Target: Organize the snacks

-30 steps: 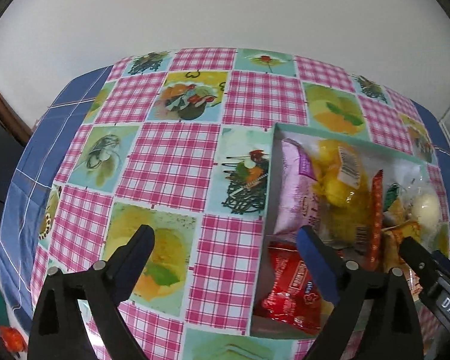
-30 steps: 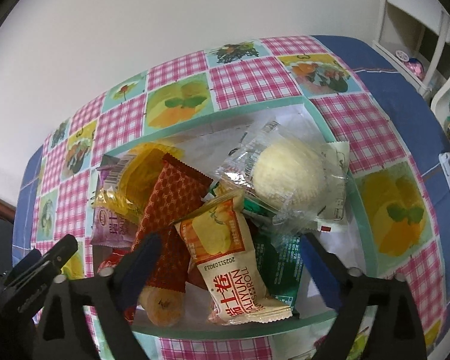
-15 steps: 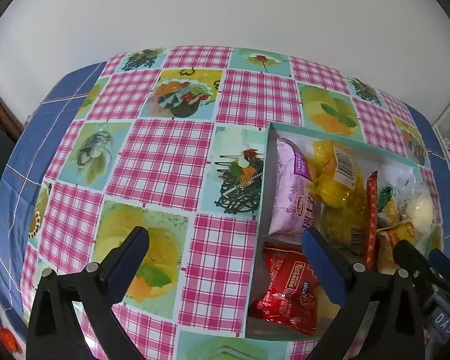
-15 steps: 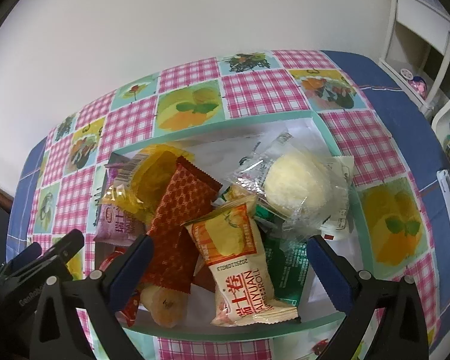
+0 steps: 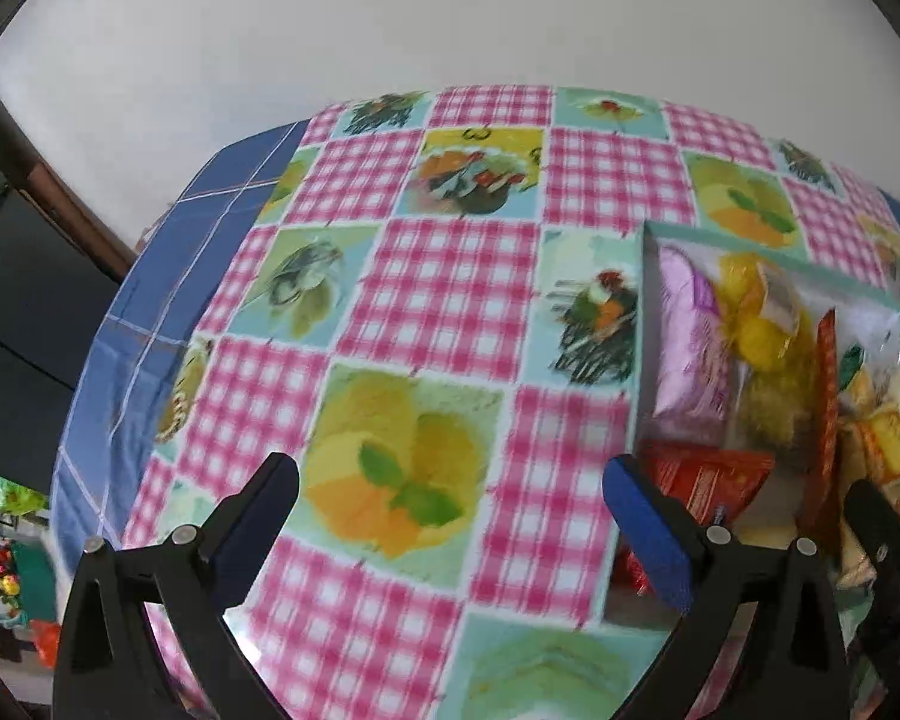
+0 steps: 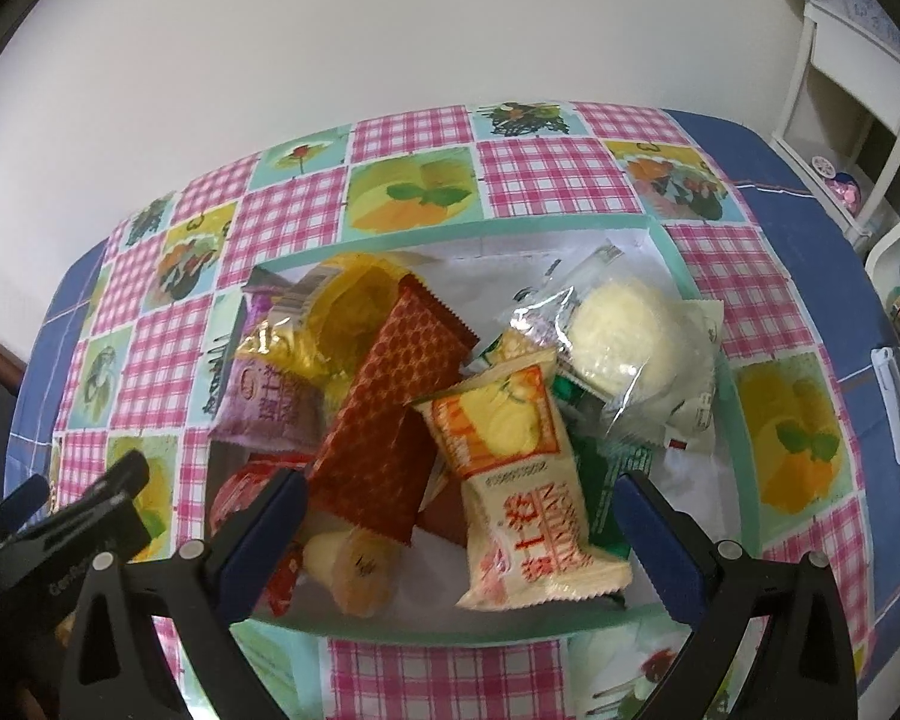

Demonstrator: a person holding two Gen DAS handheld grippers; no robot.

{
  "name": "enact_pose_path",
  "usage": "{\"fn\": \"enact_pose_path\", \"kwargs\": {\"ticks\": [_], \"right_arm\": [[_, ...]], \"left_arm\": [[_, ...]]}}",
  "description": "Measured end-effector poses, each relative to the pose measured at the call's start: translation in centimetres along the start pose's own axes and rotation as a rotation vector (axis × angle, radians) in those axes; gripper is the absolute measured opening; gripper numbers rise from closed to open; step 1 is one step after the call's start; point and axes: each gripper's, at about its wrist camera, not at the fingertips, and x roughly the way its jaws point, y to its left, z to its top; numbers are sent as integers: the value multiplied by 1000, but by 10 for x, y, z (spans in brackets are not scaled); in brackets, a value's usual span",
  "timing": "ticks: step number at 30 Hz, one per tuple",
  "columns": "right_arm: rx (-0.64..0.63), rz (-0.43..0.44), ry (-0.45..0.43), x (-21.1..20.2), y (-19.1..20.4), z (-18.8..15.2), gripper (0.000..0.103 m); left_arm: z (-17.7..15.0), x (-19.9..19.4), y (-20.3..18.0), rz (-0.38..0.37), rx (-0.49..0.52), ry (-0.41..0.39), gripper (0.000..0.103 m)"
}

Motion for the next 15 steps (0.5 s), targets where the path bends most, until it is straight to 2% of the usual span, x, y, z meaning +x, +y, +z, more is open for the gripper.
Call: {"fn": "enact_pose_path", "kwargs": {"ticks": [6,11,15], "right_arm": [[-28,9,-20,-15,9,-15,103],[-32,14,-33,-25,11,-29,103],[-37,11,-40,-31,11,-40,103]], "left_arm": [[-16,-20,18,21,-12,-20,101],[-31,-23,29,34,-17,-2,101],[-40,-22,33,3,-21,23,101]]}}
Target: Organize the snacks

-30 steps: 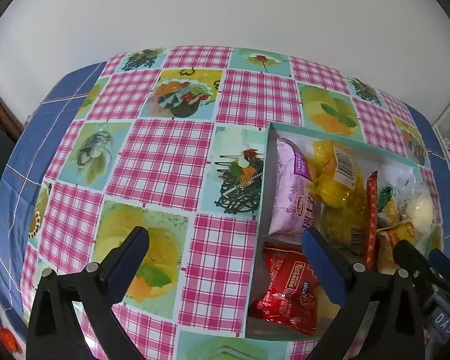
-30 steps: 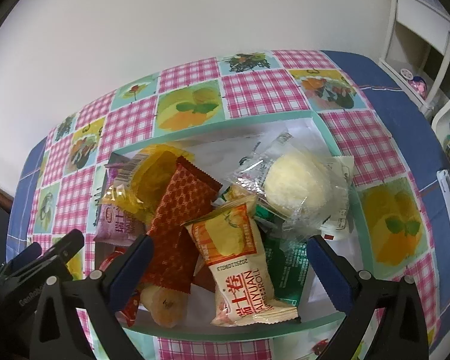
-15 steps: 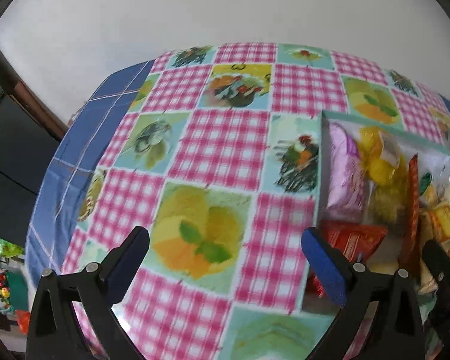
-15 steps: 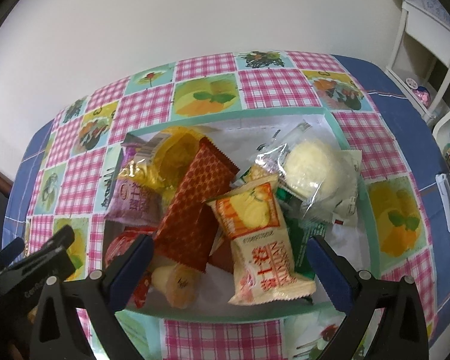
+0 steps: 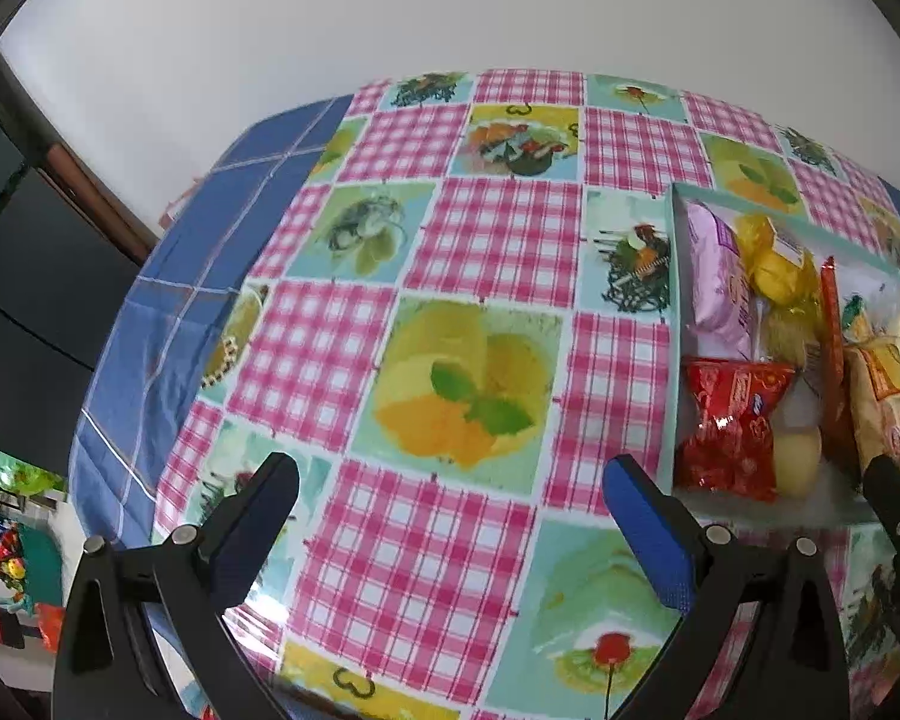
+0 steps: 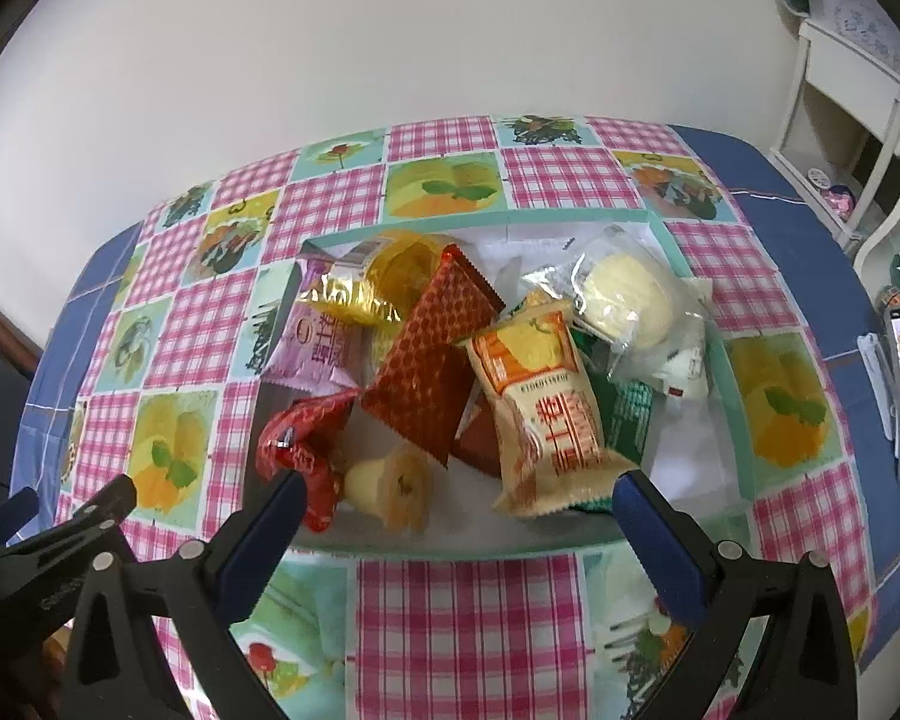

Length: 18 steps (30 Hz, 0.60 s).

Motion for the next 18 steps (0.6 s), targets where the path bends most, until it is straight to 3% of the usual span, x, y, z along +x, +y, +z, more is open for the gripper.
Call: {"fn": "enact_pose_path", "kwargs": {"ticks": [18], "right_arm": [[-46,4,-17,-13,7,-24,103]], "left_arm": [[-20,-19,16,-20,-13,-55,101]]}}
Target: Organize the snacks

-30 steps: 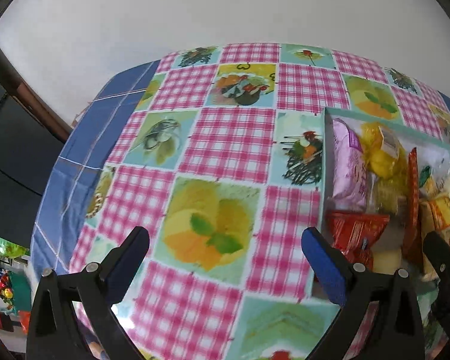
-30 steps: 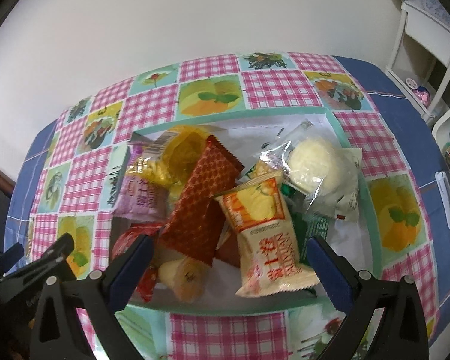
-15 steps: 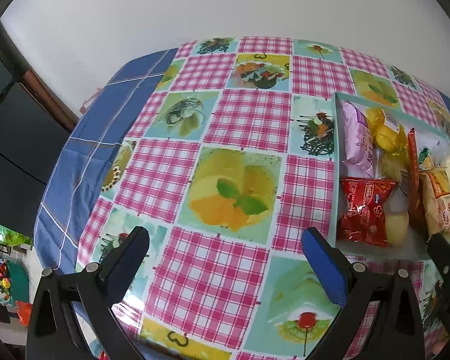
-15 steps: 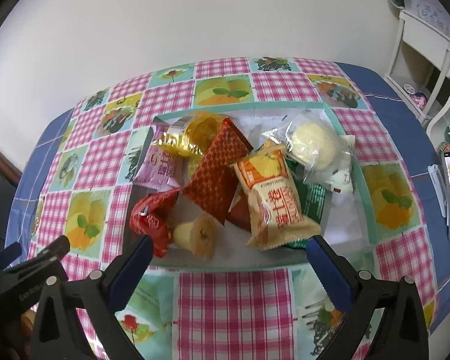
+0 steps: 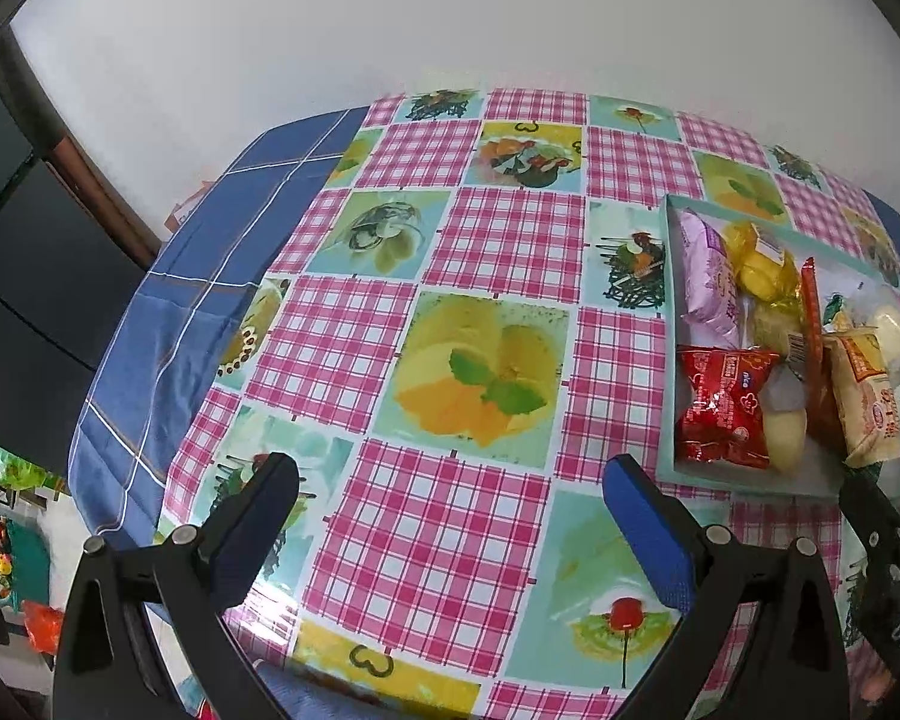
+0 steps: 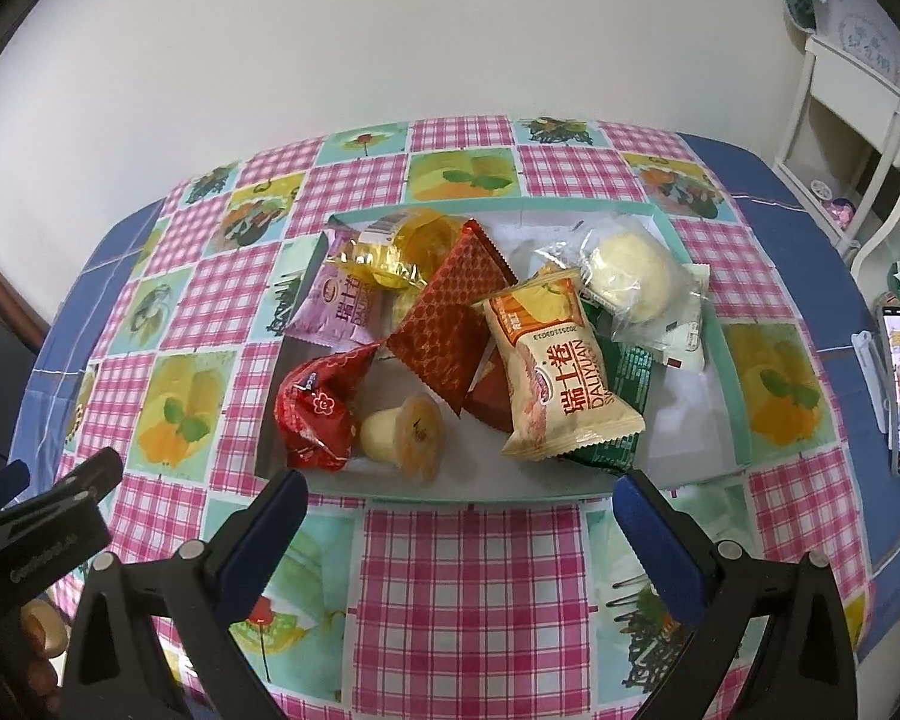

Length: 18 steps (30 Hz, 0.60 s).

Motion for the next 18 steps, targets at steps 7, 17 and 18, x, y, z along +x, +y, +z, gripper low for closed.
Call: {"fn": "enact_pose_path", "kwargs": {"ticks": [7,17,18], "right_arm": [[5,0,-2,0,-2,2,103],[7,-2,2,2,-3,3,103],[6,-2,2,2,-3,3,103]], "left_arm": [[1,0,-1,-7,8,-1,101],[3,0,-3,-15,15,1,101],[3,0,-3,-17,15,2,101]]}}
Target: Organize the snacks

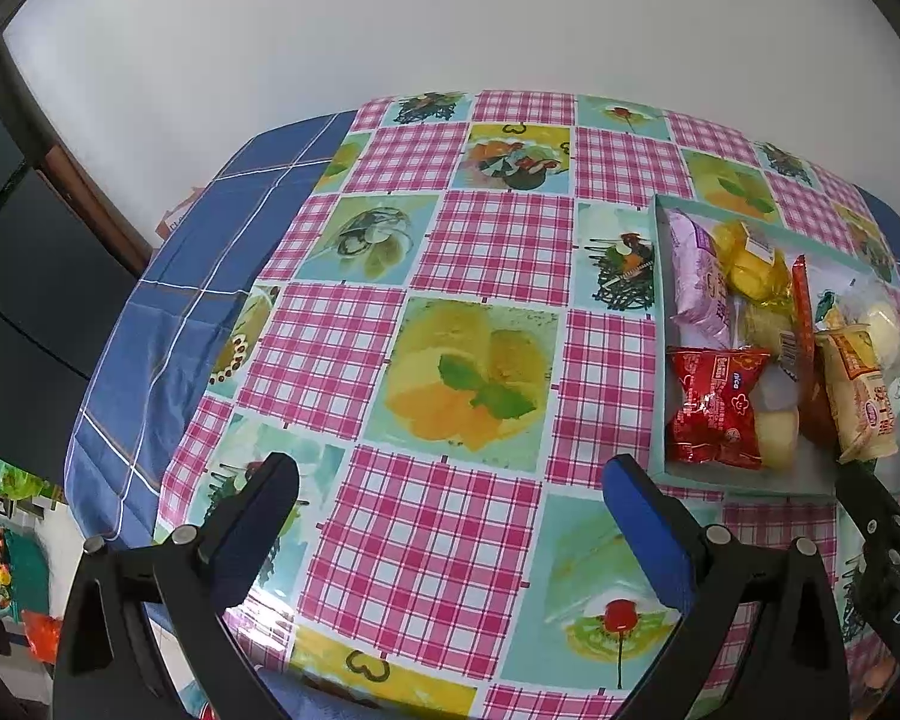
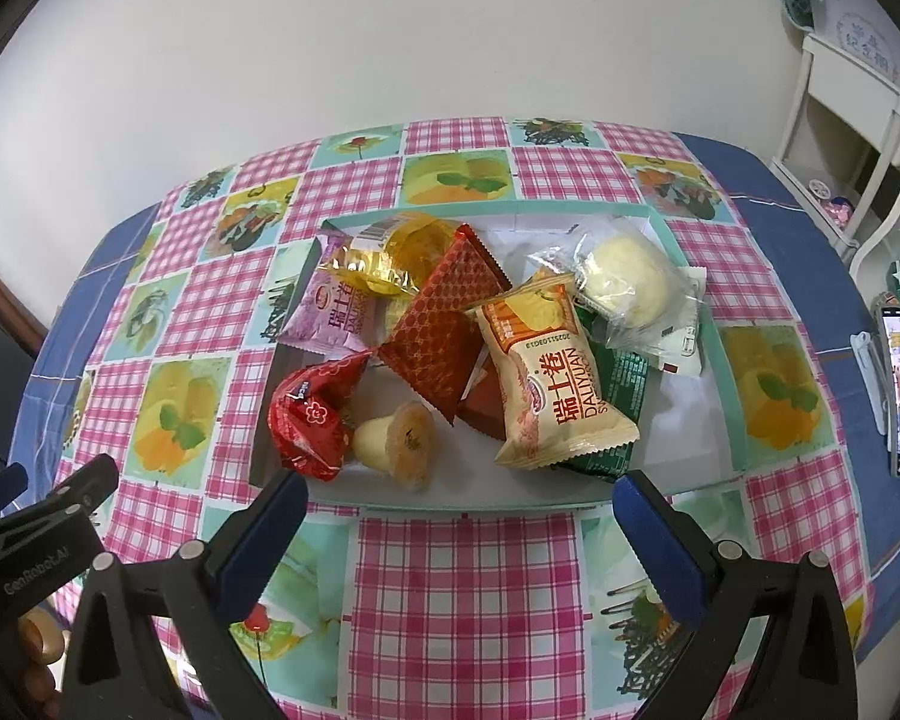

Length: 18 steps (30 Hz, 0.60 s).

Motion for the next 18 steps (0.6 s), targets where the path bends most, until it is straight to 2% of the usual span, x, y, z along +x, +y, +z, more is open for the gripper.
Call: {"fn": "enact_pose_path", "kwargs": {"ticks": [18], "right_arm": [[6,-5,0,1,-2,0,103]], "left_arm": [[1,2,-1,-5,0,6,101]]}}
